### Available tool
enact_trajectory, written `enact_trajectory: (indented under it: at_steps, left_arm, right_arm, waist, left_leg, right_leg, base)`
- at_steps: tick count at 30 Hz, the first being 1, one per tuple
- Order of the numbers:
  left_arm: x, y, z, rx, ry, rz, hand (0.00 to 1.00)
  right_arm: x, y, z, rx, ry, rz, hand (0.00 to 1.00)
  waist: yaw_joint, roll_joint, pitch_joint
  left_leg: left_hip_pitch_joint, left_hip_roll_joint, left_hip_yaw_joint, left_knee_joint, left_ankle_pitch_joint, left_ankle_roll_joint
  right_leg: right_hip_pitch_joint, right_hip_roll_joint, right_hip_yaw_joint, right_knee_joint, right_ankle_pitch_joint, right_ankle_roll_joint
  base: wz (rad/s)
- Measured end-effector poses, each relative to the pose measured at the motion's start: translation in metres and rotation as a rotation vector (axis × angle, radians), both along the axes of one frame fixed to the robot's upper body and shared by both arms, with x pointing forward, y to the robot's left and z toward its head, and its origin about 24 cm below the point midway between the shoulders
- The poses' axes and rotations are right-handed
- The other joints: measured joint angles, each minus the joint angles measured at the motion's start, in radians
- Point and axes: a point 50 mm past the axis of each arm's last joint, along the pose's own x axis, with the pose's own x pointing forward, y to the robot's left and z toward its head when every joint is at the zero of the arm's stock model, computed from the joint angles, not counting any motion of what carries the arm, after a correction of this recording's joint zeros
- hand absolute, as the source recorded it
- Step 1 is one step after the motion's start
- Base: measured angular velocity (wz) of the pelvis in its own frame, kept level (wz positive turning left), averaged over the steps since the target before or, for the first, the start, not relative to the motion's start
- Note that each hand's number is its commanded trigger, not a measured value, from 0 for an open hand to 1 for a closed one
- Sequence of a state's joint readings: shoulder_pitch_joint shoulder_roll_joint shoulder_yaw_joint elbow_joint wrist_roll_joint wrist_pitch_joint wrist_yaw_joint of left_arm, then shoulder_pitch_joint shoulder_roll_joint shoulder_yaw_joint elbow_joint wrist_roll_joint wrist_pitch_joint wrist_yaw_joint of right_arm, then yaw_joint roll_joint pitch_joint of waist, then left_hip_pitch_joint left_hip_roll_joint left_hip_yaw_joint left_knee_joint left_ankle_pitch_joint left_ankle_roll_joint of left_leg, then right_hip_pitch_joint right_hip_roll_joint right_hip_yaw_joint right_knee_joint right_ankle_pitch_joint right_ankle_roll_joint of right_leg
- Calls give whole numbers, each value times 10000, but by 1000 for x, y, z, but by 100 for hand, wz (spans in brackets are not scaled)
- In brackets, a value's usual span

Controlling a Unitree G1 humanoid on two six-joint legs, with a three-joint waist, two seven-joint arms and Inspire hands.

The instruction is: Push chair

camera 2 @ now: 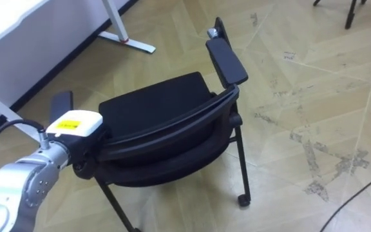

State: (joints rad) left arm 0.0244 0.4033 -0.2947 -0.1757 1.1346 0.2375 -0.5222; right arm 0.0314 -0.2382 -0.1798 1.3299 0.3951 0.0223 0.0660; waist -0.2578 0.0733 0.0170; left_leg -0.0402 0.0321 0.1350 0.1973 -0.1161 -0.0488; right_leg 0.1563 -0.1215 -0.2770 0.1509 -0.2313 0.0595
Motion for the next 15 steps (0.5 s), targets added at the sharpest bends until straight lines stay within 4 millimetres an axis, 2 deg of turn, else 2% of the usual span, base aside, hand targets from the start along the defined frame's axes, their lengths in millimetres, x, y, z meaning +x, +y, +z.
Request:
enact_trajectory:
  at_steps: [12, 15]
  left_arm:
    - [-1, 0, -4, 98, -171, -16, 100]
    - [-2, 0, -4, 119, -188, -61, 100]
  right_arm:
    - [-2, 0, 0, 7, 59, 95, 0]
    - [-5, -1, 0, -132, 239, 505, 0]
  waist:
    - [-59, -41, -18]
    - [-6, -112, -39]
  left_leg:
    - [24, 7, 24, 19, 4, 5]
    - [61, 9, 25, 31, 4, 5]
  right_leg:
    - [3, 1, 45, 13, 0, 0]
    - [13, -9, 49, 51, 0, 0]
  base:
    - [0]
    - [0]
